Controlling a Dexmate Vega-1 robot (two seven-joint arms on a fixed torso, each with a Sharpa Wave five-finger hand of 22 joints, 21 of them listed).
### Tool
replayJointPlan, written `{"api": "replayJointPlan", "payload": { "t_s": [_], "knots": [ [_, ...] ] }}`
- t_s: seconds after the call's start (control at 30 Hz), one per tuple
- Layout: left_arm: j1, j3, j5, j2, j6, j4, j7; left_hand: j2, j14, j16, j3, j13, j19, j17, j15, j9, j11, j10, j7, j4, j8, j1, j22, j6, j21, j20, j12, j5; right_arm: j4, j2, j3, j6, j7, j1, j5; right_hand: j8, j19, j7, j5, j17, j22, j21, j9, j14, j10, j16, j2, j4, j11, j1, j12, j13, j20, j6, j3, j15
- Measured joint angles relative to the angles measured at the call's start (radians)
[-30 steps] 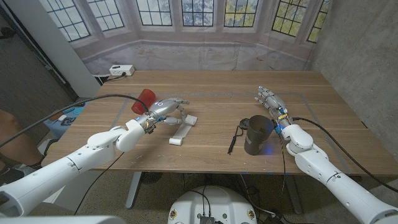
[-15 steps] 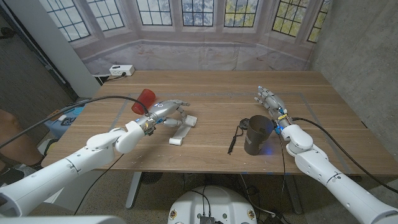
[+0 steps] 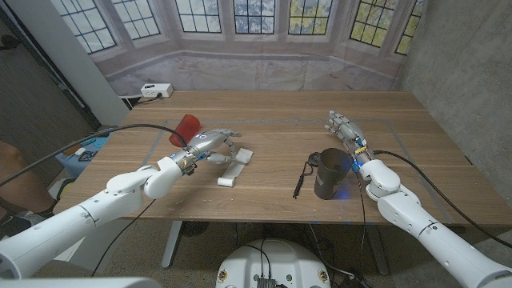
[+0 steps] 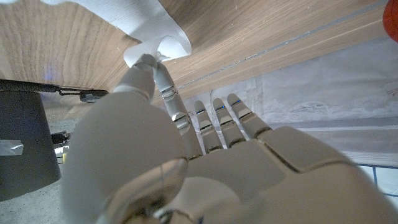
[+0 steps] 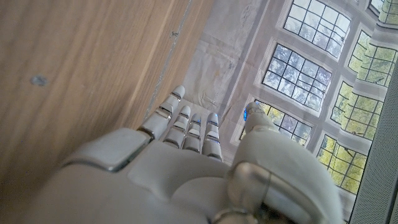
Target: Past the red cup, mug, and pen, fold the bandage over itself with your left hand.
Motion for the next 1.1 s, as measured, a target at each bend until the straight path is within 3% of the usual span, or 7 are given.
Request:
{"api": "replayJointPlan", "payload": {
  "t_s": [1.1],
  "knots": [
    [0.03,-0.021,-0.024,0.02,-0.037,-0.01,-0.012,0.002,-0.014,-0.007,-0.003,0.0,-0.011,-0.002,0.007,0.009,0.007,-0.015,-0.009,0.003,-0.01,-0.02,0.0,-0.041,0.001,0.0,-0.008,-0.008,-0.047,-0.012,0.001,-0.004,-0.017,-0.036,-0.01,0.0,0.0,0.0,0.0,0.0,0.0,0.0,0.0,0.0,0.0,0.0,0.0,0.0,0.0,0.0,0.0,0.0,0.0,0.0,0.0,0.0]
  ]
}}
